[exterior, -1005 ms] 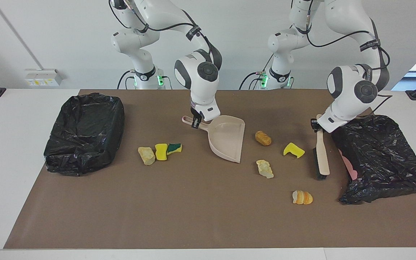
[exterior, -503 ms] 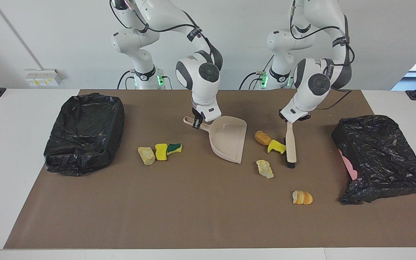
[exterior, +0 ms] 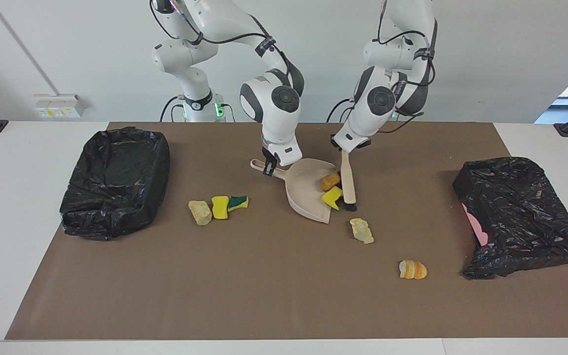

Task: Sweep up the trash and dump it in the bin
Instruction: 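Move the brush with the left gripper toward bread near the bag, then sweep the bread chunks toward the dustpan with the left gripper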

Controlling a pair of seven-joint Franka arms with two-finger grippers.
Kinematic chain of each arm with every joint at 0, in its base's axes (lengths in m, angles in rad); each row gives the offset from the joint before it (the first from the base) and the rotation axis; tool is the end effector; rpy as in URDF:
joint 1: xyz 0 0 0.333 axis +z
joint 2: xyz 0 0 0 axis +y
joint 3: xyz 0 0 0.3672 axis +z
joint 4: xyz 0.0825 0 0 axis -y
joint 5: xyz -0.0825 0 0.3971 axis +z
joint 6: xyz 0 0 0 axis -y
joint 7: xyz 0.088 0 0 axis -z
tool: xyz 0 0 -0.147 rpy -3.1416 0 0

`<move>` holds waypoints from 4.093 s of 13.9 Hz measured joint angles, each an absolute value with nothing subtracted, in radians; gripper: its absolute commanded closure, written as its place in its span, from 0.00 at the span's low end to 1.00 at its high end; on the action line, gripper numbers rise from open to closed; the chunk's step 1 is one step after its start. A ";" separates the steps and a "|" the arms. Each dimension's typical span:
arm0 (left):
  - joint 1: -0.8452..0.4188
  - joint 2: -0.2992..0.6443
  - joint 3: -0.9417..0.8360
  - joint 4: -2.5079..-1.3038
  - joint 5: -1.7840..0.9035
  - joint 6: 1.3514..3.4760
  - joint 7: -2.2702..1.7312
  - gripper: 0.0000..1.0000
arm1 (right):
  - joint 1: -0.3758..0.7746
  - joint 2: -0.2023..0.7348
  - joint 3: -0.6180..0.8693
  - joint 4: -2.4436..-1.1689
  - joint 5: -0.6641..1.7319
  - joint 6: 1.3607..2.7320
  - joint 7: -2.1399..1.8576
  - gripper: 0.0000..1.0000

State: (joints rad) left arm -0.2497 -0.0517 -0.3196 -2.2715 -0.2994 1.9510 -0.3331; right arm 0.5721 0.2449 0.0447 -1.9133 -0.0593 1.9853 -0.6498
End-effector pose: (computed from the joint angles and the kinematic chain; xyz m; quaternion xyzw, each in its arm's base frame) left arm 0.3862 -0.2839 0.3665 0.9827 -0.0412 -0.1729 0.0516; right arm 0.4990 0.3453 0.3581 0.7945 0.6007 -0.0864 0.0191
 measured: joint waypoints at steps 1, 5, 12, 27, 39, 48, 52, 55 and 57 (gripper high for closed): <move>-0.268 -0.051 -0.320 -2.267 -0.316 1.962 -0.333 1.00 | 0.572 0.245 0.045 -1.913 -0.059 1.985 -0.650 1.00; -0.270 -0.040 -0.303 -2.191 -0.328 1.964 -0.333 1.00 | 0.572 0.245 0.045 -1.913 -0.059 1.985 -0.650 1.00; -0.030 0.083 -0.280 -1.999 -0.034 1.941 -0.006 1.00 | 0.580 0.245 0.049 -1.913 -0.059 1.953 -0.434 1.00; 0.202 0.397 -0.286 -1.677 0.308 2.109 0.403 1.00 | 0.609 0.243 0.050 -1.912 -0.060 1.949 -0.388 1.00; 0.079 0.358 -0.314 -1.777 0.337 1.949 0.408 1.00 | 0.609 0.243 0.050 -1.912 -0.060 1.949 -0.387 1.00; -0.035 0.222 -0.318 -1.835 0.065 1.665 0.353 1.00 | 0.609 0.243 0.050 -1.912 -0.060 1.949 -0.387 1.00; -0.031 0.176 -0.302 -1.819 0.057 1.645 0.348 1.00 | 0.609 0.243 0.050 -1.912 -0.060 1.949 -0.387 1.00; 0.006 0.182 -0.289 -1.837 0.060 1.752 0.340 1.00 | 0.609 0.243 0.050 -1.912 -0.060 1.949 -0.387 1.00; 0.042 0.196 -0.286 -1.864 0.066 1.773 0.341 1.00 | 0.609 0.243 0.050 -1.912 -0.060 1.949 -0.387 1.00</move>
State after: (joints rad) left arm 0.0415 0.1957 -0.2861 -1.8645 0.0660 1.7730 0.3411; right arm 0.6090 0.2426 0.0501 -1.9124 -0.0596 1.9486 -0.3873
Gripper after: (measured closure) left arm 0.736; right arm 0.683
